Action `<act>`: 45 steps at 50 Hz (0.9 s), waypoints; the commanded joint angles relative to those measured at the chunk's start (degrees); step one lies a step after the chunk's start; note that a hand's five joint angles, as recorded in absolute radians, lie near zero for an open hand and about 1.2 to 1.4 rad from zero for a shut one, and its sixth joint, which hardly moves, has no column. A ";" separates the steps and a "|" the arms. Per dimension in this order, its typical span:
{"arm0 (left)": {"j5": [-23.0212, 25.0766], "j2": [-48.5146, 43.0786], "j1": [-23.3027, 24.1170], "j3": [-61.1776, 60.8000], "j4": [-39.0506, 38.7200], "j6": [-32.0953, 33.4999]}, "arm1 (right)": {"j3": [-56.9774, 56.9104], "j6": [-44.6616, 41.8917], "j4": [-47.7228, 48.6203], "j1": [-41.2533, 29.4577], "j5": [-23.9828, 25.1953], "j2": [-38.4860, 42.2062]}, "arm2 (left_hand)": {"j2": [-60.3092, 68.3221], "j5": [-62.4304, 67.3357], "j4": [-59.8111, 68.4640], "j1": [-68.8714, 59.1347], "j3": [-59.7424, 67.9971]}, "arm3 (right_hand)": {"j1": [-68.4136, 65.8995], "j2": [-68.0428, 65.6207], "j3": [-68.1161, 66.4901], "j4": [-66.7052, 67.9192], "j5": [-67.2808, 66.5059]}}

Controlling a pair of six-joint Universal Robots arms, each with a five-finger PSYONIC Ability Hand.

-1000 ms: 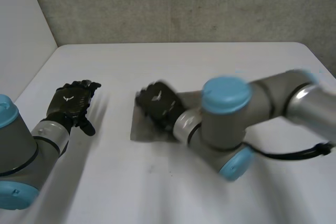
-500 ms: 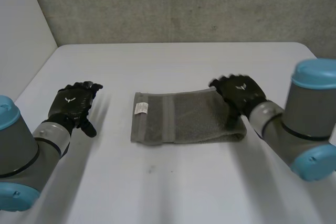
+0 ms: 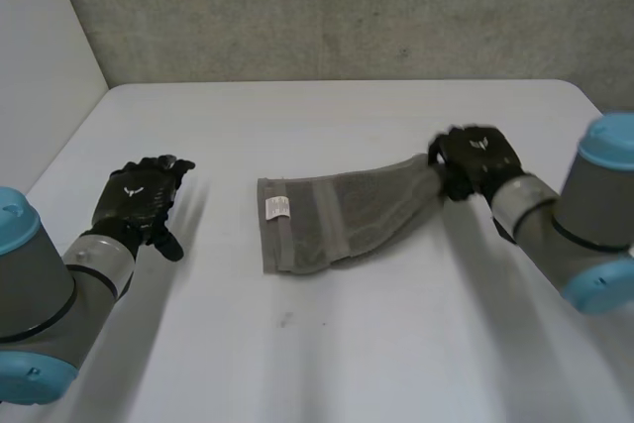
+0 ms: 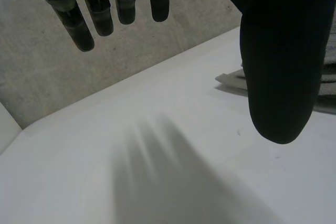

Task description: Fold the towel.

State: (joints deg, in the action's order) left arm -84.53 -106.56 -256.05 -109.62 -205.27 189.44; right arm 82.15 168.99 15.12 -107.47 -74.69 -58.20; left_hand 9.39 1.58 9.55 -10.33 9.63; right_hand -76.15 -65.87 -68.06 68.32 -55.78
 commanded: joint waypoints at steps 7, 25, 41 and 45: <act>-0.29 3.28 -0.32 0.20 0.22 -0.38 | -18.08 2.40 -8.53 -21.12 4.20 12.41 | 0.61 -1.58 0.45 0.33 0.37 | -3.85 -14.13 -11.94 11.68 -14.22; -0.28 -1.26 8.61 21.43 11.36 -17.34 | -12.29 5.90 -10.29 -15.94 -1.24 1.26 | 3.33 1.14 3.18 -2.40 3.10 | 66.15 55.87 58.06 -58.32 55.78; -11.00 -31.68 19.63 47.21 25.34 -17.17 | -17.80 10.49 -16.95 -12.77 -1.95 11.86 | 3.18 0.99 3.02 -2.24 2.94 | 66.15 55.87 58.06 -58.32 55.78; -12.33 -33.19 19.63 47.13 26.58 -17.00 | -19.92 10.04 -18.28 -12.59 -1.95 14.96 | 2.84 0.65 2.68 -1.90 2.61 | 66.15 55.87 58.06 -58.32 55.78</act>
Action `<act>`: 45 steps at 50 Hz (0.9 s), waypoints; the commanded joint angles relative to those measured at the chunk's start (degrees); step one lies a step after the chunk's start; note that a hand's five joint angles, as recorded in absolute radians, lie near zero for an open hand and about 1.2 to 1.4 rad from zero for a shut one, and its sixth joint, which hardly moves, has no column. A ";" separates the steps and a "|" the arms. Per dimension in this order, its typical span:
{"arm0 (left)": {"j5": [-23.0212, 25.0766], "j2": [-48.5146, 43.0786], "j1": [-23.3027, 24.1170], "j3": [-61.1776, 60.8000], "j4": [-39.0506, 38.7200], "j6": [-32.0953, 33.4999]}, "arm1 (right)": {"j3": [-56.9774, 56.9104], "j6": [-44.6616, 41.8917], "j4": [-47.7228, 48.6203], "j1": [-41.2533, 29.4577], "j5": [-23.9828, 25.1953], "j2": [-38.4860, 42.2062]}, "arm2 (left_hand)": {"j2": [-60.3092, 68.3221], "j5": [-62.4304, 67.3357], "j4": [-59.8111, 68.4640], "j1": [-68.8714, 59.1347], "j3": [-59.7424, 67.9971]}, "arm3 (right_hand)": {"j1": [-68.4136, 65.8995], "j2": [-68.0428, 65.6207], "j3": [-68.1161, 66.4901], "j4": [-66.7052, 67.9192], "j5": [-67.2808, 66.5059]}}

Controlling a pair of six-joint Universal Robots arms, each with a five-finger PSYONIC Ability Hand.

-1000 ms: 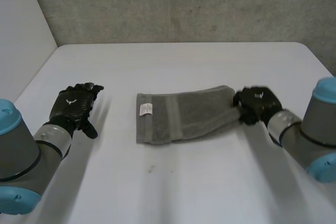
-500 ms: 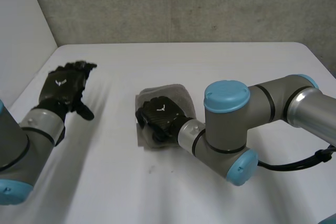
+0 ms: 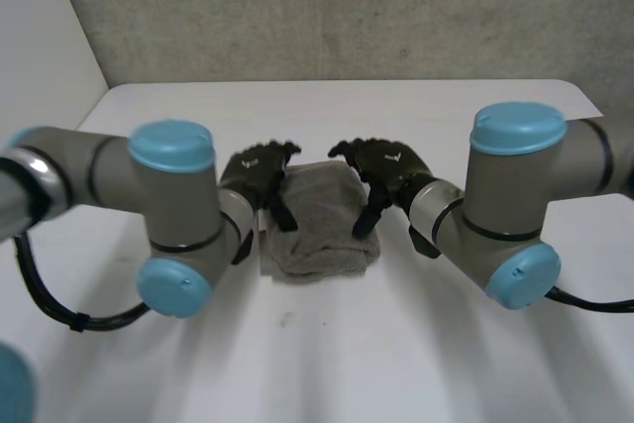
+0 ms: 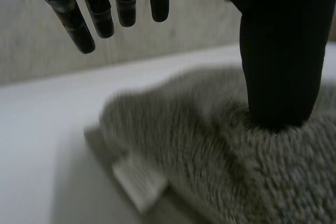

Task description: Fold the towel.

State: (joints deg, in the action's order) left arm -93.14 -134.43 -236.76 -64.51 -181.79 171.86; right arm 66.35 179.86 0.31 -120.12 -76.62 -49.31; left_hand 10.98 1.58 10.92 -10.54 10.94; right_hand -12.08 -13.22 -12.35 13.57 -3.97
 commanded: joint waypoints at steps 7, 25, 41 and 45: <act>-5.12 -2.52 0.07 -0.79 4.08 0.67 | -8.16 -2.23 -5.67 0.32 0.33 8.88 | 0.24 -0.36 0.30 -0.68 0.28 | 2.08 3.22 2.35 -3.57 3.97; -5.29 24.63 -0.44 -3.17 6.18 0.67 | -5.89 -2.58 -5.67 2.07 -15.03 -18.33 | -0.94 -1.54 -0.88 0.50 -0.89 | 2.08 3.22 2.35 -3.57 3.97; -4.41 43.28 -9.51 -7.21 22.54 0.75 | 7.65 -7.07 -8.84 9.73 -18.13 -36.29 | -0.94 -1.54 -0.88 0.50 -0.89 | 2.08 3.22 2.35 -3.57 3.97; -4.33 43.99 -9.07 -6.77 22.89 0.84 | 7.74 -7.59 -9.10 9.29 -16.99 -36.30 | -0.94 -1.54 -0.88 0.50 -0.89 | 2.08 3.22 2.35 -3.57 3.97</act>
State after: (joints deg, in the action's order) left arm -97.65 -91.75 -246.51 -71.07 -160.03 172.60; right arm 73.42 172.39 -8.00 -110.60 -95.22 -85.27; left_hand 9.44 1.40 9.55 -10.11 9.61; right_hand -11.79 -13.22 -12.35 13.41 -3.40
